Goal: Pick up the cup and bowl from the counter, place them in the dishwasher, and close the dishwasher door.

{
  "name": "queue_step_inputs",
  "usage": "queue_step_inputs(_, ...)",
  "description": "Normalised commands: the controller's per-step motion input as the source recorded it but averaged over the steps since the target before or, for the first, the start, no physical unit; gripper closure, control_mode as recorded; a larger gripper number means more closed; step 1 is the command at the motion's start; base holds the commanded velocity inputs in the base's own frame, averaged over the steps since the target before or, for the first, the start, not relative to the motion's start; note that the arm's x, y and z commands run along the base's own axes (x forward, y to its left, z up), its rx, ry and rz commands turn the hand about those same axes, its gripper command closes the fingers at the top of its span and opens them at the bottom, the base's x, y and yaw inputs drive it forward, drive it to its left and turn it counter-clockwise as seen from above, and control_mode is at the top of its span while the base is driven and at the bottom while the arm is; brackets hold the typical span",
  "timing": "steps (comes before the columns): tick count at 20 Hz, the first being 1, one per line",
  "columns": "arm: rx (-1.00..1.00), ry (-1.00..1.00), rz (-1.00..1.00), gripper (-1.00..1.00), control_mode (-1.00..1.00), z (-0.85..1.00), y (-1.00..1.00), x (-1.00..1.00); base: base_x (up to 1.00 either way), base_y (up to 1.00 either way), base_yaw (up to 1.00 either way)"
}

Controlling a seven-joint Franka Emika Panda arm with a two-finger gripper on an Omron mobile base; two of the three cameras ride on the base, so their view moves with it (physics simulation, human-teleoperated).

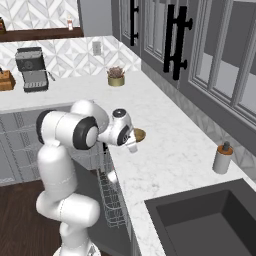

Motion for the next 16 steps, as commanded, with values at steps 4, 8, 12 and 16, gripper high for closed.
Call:
queue_step_inputs(4,0.00,0.00,0.00,-1.00,-1.00,0.00,0.00,0.34,0.00,0.00,0.00)
queue_step_inputs(8,0.00,0.00,0.00,-1.00,-1.00,-0.06,0.00,0.35,0.00,0.00,0.00)
queue_step_inputs(12,0.00,0.00,0.00,-1.00,-1.00,-0.23,-0.03,0.30,0.00,0.00,0.00)
queue_step_inputs(16,0.00,0.02,0.00,-1.00,-1.00,-0.25,-0.08,0.30,0.00,0.00,0.00)
